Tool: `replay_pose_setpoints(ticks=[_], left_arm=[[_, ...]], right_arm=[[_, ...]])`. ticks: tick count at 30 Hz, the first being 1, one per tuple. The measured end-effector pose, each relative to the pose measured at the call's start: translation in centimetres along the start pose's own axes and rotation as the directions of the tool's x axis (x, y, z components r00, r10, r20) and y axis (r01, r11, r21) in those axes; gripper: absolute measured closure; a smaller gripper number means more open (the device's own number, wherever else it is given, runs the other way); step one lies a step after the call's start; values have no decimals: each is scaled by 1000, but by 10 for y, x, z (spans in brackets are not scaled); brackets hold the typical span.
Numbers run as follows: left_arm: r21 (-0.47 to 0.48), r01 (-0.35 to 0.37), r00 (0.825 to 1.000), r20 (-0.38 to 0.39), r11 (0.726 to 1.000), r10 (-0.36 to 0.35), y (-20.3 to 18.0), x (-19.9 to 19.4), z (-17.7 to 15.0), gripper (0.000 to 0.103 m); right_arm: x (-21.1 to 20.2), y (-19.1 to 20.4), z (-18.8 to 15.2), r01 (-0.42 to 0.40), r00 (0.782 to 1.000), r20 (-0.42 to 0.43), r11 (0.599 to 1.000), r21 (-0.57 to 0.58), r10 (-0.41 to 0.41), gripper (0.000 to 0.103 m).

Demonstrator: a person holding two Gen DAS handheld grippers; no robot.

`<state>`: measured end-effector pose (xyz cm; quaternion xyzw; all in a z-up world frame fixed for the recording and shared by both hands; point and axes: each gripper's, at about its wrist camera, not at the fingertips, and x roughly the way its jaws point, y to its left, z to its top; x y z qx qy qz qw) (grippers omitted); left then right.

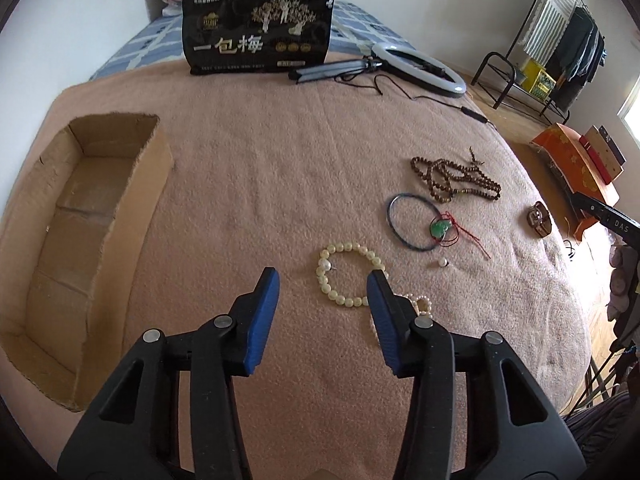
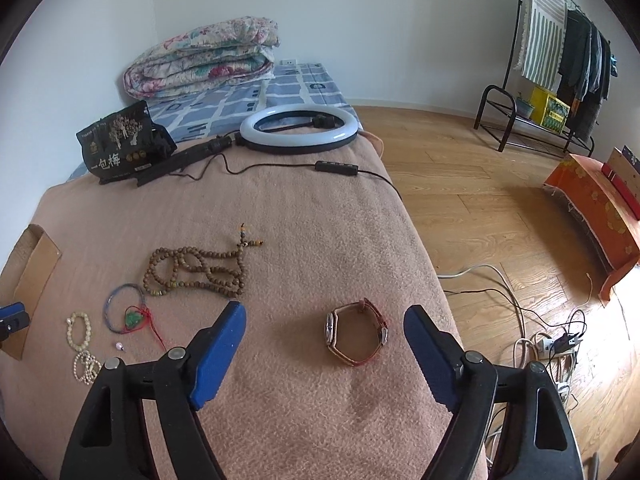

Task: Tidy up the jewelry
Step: 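Grasp the white pearl necklace with left tool while right tool grasps the brown leather watch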

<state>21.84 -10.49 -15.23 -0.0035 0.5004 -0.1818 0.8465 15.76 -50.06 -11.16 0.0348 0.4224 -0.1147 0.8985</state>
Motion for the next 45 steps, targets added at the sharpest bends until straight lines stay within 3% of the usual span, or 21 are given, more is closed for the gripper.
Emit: replay_pose_setpoints(ticks=[4, 8, 14, 22, 28, 31, 45], left_arm=[[-19, 23, 999, -37, 1000, -24, -4, 20, -1, 61], [-2, 21, 998, -62, 1000, -21, -15, 33, -6, 61], [20, 86, 989, -124, 996, -83, -40, 43, -21, 61], [54, 64, 983, -173, 996, -53, -60, 59, -29, 61], [90, 28, 986, -167, 996, -12, -69, 68, -31, 61], [89, 25, 987, -162, 996, -10, -69, 70, -30, 61], [44, 52, 986, -161, 998, -44, -56, 71, -27, 82]], right_arm=[[20, -4, -6, -23, 998, -62, 1000, 14, 24, 28], [32, -10, -10, -24, 995, -99, 999, 27, 26, 29], [40, -20, -16, -21, 991, -135, 999, 50, 28, 28], [52, -16, -23, -63, 984, -167, 998, 23, 66, 28], [65, -3, -26, -94, 975, -205, 995, -38, 85, 29], [72, -1, -26, -86, 972, -223, 995, -50, 72, 34], [103, 7, -23, -3, 967, -254, 992, -123, -28, 46]])
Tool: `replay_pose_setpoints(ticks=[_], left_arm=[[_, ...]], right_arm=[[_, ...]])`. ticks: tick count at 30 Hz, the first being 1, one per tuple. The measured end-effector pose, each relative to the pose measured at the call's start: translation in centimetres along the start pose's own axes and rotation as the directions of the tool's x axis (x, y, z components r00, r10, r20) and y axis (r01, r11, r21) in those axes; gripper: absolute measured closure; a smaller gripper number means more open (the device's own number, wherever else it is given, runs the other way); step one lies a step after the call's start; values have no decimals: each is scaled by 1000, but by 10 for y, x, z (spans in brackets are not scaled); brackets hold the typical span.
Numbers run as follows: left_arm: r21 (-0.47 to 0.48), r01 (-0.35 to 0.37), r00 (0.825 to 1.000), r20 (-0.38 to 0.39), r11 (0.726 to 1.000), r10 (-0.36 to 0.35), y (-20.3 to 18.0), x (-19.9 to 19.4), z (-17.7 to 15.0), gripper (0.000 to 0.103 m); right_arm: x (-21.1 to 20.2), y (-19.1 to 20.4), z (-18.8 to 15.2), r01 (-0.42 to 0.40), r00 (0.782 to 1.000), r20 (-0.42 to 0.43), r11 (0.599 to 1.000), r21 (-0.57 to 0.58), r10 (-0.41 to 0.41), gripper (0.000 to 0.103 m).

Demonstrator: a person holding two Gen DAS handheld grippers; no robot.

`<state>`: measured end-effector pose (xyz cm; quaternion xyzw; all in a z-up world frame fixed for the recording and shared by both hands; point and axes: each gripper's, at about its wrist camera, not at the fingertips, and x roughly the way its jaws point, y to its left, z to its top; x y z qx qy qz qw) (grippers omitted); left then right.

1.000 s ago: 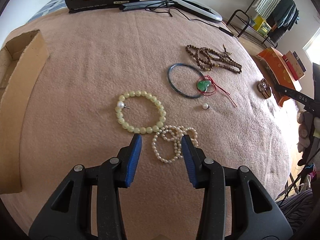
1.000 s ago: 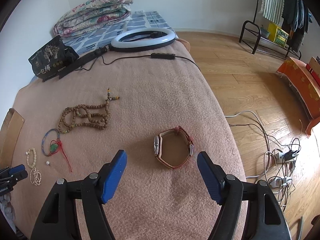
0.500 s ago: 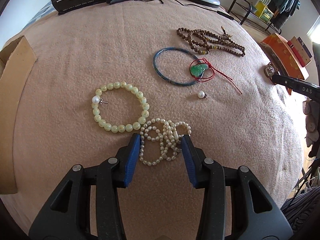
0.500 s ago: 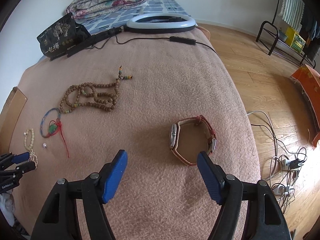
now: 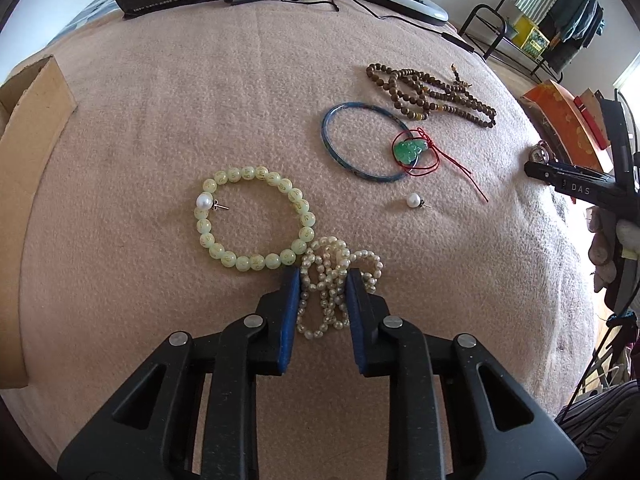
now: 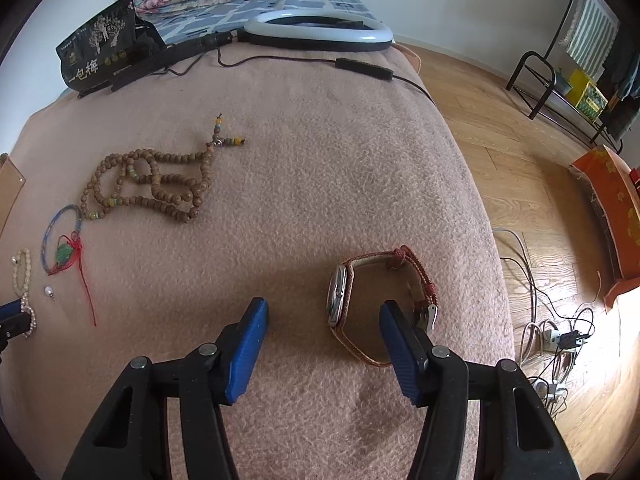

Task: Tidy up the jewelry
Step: 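Grasp the white pearl necklace with left tool while right tool grasps the brown leather watch, then carry the pearl necklace and watch in both tools over the cardboard box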

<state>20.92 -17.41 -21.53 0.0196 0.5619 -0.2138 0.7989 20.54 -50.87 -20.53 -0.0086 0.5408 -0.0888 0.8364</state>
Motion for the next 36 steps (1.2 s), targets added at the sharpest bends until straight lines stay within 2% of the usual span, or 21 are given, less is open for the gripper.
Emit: replay_pose_setpoints(ticks=[3, 5, 8, 9, 16, 24, 31, 36], left_arm=[[0, 6, 1000, -1, 1000, -6, 0, -1, 0, 86], [-2, 11, 1000, -2, 1000, -11, 0, -1, 0, 88], [-7, 18, 1000, -2, 1000, -18, 0, -3, -1, 91], [-8, 22, 1000, -3, 1000, -22, 0, -3, -1, 92], [-18, 32, 999, 5, 999, -32, 0, -13, -3, 94], [-7, 53, 995, 84, 999, -52, -2, -48, 1, 98], [-11, 65, 980, 191, 998, -62, 12, -96, 1, 98], [-27, 47, 967, 252, 999, -38, 24, -117, -3, 98]], right_arm=[[5, -2, 0, -13, 1000, -1, 1000, 16, 13, 51], [4, -4, 2, -28, 1000, 4, 999, 29, 27, 73], [3, -6, 3, -42, 999, 7, 997, 60, 41, 91], [3, -7, 3, -42, 999, 8, 997, 68, 42, 92], [-9, -10, -1, -76, 997, 28, 994, 83, 74, 94], [-54, -6, 2, -115, 986, 131, 990, 83, 103, 94], [-99, 29, 4, -175, 961, 225, 984, 31, 163, 94], [-127, 65, 2, -216, 937, 276, 976, -33, 216, 94]])
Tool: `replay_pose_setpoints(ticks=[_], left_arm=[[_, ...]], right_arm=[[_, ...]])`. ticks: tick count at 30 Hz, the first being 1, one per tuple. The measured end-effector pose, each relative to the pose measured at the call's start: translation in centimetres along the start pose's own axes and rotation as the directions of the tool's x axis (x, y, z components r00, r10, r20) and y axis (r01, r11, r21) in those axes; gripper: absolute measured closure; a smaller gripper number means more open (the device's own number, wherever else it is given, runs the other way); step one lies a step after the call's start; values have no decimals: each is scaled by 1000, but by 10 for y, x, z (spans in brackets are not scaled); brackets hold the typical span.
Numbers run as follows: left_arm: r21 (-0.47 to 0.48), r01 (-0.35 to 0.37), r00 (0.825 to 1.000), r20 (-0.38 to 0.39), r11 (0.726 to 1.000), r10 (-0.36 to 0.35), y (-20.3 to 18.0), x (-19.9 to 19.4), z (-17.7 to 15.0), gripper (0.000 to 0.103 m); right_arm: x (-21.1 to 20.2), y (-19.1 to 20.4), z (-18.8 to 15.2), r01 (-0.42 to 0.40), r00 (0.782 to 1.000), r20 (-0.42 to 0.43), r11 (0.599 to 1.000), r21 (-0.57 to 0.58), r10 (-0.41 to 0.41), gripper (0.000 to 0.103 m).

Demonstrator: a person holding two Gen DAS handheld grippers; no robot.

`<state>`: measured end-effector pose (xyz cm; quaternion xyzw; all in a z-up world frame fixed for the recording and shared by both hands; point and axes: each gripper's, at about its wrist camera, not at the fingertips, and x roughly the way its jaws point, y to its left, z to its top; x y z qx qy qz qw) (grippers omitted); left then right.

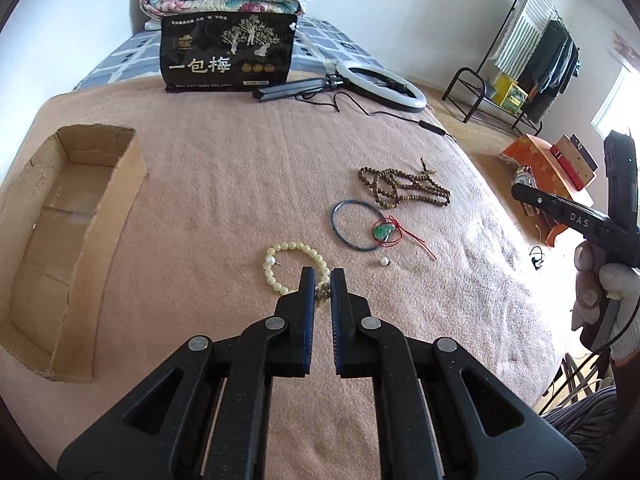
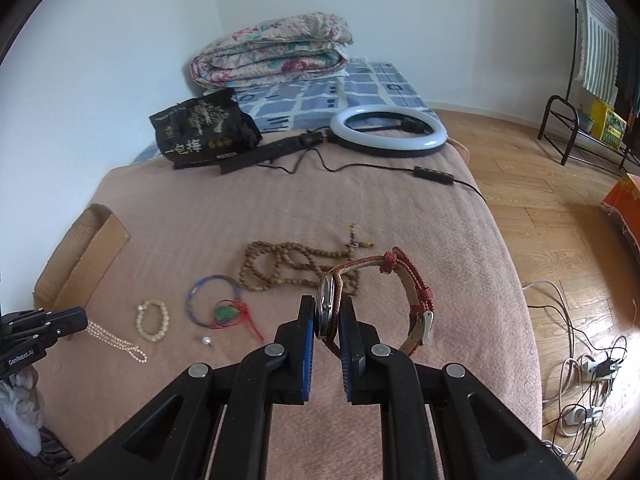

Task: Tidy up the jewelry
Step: 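Carry the pearl necklace and watch in both tools over the cardboard box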

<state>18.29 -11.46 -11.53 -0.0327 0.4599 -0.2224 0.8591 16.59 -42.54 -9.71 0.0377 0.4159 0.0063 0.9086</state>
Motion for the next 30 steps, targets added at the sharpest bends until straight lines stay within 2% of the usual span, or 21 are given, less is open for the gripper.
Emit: replay_pose_setpoints(ticks=[7, 16, 22, 30], left_arm=[[-21, 1, 995, 102, 1000, 1, 21, -45, 14, 98], [-84, -20, 974, 223, 996, 38, 63, -96, 32, 98], [-154, -52, 965, 247, 987, 90, 102, -112, 29, 98], [-250, -109, 959, 228, 962, 168, 160, -116, 15, 98]], right_arm=[[-20, 58, 3, -71, 997, 35, 993, -91, 75, 94], [-27, 132, 18, -158, 985, 37, 966, -205, 169, 94], [-21, 190, 29, -233, 969, 22, 935, -266, 248, 94], [2, 265, 43, -302, 948, -4, 892, -336, 319, 94]])
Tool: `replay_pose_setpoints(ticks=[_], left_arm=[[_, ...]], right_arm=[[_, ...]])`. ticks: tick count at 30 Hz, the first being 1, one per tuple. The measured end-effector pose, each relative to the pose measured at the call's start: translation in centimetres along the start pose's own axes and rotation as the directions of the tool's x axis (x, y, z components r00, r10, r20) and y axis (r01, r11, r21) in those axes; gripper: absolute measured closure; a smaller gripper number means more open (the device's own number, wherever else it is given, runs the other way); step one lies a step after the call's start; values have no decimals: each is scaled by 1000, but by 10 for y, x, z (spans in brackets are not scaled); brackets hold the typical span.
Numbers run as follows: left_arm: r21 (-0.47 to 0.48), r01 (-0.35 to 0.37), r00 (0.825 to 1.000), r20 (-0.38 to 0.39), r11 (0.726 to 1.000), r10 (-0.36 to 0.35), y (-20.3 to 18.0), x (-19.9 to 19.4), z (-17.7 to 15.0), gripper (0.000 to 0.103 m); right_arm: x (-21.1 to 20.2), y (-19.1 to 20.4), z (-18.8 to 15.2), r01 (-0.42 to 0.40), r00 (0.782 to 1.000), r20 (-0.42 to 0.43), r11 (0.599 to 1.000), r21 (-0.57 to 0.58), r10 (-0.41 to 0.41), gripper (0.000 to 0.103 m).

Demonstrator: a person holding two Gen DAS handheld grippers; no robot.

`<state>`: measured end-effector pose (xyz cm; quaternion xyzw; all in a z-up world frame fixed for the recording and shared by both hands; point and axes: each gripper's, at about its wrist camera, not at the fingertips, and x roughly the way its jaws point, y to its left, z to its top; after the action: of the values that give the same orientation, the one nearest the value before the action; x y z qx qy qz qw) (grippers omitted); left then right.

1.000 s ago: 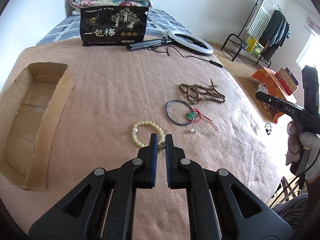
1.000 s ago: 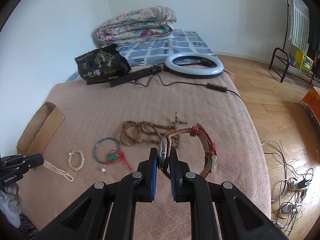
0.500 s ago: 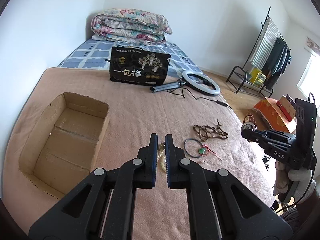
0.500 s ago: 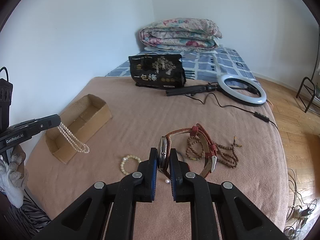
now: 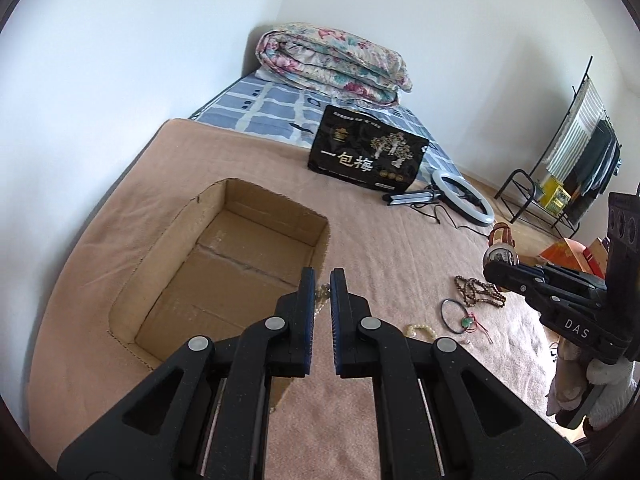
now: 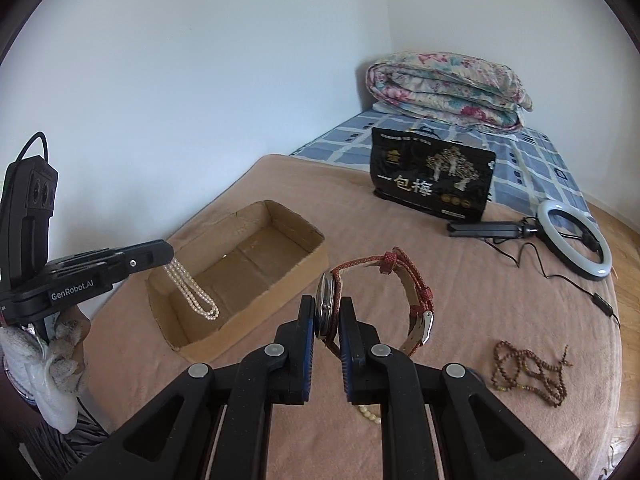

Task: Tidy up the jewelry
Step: 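Carry the pearl necklace and watch in both tools over the cardboard box, then open left tool dropping pearls into box while right tool releases the watch there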

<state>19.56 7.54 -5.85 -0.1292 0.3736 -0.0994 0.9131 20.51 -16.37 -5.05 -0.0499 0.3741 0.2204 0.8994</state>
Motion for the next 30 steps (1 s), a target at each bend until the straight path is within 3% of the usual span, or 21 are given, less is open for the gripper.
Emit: replay_pose_setpoints(ticks=[12, 21, 30], left_arm=[[-62, -94, 995, -45, 994, 91, 58, 17, -15, 98], [-81, -123, 989, -92, 989, 115, 74, 28, -28, 98], [-96, -139, 985, -117, 986, 127, 81, 33, -31, 98]], right_arm=[[85, 57, 23, -85, 995, -65, 995, -52, 81, 94], [142, 85, 27, -123, 986, -123, 990, -65, 115, 94], [168, 92, 22, -144, 977, -169, 987, -66, 131, 94]])
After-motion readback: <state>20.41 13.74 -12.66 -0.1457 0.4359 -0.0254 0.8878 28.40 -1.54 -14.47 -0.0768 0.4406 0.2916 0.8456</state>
